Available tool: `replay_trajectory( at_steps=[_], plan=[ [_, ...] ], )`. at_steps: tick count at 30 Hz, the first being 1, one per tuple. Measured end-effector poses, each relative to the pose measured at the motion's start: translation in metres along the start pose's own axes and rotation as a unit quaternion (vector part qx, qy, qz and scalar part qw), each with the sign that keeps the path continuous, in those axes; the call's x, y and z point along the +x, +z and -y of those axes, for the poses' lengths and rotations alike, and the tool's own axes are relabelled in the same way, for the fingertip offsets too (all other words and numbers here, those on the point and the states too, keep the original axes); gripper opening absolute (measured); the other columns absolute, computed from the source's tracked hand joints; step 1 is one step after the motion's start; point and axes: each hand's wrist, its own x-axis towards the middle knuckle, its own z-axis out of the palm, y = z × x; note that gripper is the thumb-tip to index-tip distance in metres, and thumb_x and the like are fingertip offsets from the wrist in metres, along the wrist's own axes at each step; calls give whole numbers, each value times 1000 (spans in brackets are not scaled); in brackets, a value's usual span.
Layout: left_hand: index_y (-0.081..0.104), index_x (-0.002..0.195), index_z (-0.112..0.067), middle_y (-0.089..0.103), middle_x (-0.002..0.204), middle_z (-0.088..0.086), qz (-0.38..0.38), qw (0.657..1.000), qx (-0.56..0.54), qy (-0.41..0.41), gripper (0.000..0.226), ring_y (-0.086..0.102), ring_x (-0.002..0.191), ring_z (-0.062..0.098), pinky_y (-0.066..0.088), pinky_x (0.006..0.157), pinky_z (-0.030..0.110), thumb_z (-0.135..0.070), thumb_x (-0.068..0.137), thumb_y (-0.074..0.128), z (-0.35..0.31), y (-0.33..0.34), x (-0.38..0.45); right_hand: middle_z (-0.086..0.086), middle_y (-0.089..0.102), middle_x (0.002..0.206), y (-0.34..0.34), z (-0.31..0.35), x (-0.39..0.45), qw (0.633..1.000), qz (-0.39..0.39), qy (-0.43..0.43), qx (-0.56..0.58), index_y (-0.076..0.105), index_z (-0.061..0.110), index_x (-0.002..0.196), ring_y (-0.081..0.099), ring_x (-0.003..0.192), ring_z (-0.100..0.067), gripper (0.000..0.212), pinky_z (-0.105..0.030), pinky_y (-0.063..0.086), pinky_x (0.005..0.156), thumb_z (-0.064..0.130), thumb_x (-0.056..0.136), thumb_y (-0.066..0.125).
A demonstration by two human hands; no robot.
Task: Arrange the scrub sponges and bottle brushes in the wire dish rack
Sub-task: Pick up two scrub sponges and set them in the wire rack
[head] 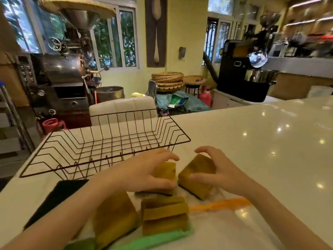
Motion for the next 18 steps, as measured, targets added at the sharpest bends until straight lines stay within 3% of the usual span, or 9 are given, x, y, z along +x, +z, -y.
replay_trajectory(
  at_steps=[3, 7, 12, 15, 18],
  plan=[
    [34, 126, -41, 31, 140, -15, 11, 998, 66, -13, 54, 31, 125, 5, 30, 105, 30, -52, 77, 54, 6, 8, 3, 22, 38, 111, 5, 0, 0, 997, 11, -16, -79, 38, 38, 114, 34, 111, -5, 67, -22, 31, 90, 57, 60, 71],
    [36, 124, -37, 36, 136, -11, 0, 995, 97, -15, 54, 37, 121, 9, 35, 101, 33, -47, 76, 57, 17, 20, 5, 10, 36, 130, 10, 0, -3, 990, 13, -31, -136, 38, 33, 120, 29, 119, -8, 78, -25, 28, 97, 60, 54, 70],
    [36, 120, -43, 36, 134, -14, -5, 995, 103, -17, 57, 40, 119, 10, 39, 99, 36, -42, 70, 64, 23, 23, 8, 8, 22, 146, 13, -1, -7, 978, 47, -41, -201, 27, 34, 130, 18, 132, -11, 96, -30, 25, 107, 54, 49, 74],
    [32, 120, -44, 33, 137, -13, -1, 991, 134, -17, 62, 38, 119, 11, 38, 98, 33, -38, 69, 67, 25, 26, 9, 8, 24, 146, 12, -3, -7, 981, 44, -45, -181, 29, 34, 130, 18, 131, -9, 90, -27, 27, 105, 43, 53, 75],
    [26, 122, -44, 33, 137, -12, 10, 984, 178, -11, 66, 38, 119, 12, 38, 92, 29, -37, 70, 67, 25, 26, 9, 9, 36, 141, 11, -2, -7, 982, 6, -61, -177, 36, 37, 126, 32, 127, -10, 79, -26, 33, 98, 47, 54, 67]
  ],
)
